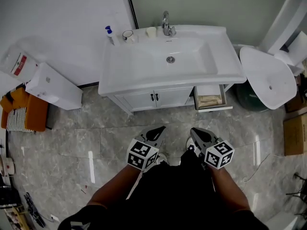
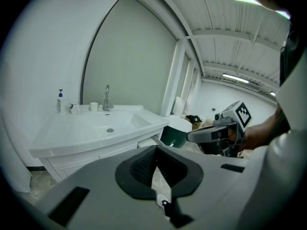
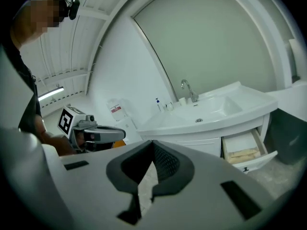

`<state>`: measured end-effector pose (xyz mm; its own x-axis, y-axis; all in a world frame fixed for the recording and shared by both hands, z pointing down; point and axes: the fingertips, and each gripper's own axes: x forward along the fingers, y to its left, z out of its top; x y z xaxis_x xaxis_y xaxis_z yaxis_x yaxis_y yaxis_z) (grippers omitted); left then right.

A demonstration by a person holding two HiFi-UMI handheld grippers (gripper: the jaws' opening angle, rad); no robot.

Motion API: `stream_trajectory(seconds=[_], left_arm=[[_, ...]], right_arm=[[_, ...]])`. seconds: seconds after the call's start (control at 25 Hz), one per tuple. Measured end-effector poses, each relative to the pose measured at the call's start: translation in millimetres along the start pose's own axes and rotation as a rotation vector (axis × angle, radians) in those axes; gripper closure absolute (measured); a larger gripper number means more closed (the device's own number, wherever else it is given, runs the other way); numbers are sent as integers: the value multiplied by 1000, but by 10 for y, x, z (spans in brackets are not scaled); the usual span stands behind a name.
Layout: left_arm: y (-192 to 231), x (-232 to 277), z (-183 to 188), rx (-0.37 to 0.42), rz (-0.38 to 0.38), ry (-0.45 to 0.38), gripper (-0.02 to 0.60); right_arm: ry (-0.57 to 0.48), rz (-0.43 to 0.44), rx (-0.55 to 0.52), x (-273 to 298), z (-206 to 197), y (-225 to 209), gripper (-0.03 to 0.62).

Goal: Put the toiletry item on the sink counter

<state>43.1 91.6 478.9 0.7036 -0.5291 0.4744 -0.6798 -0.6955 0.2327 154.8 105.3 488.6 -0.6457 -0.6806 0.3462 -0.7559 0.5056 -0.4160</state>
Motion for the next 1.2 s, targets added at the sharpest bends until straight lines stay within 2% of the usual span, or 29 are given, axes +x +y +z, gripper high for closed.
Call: stream_trajectory(seconds=[0.2,0.52,0.8,1.2], left_arm=[[-87,-52,62,3,28,-19,581],[-242,73,106,-60,101,-42,581],[-380,169,80,-73,139,-37,581],[-479,259,71,-61,140,-11,581]], right_arm=[[24,22,-44,-43,46,20,591],[119,88,-66,-92,0,-155,592],[135,120,-98,-185,13,-264,592],[123,119,-72,-221,7,-393,591]])
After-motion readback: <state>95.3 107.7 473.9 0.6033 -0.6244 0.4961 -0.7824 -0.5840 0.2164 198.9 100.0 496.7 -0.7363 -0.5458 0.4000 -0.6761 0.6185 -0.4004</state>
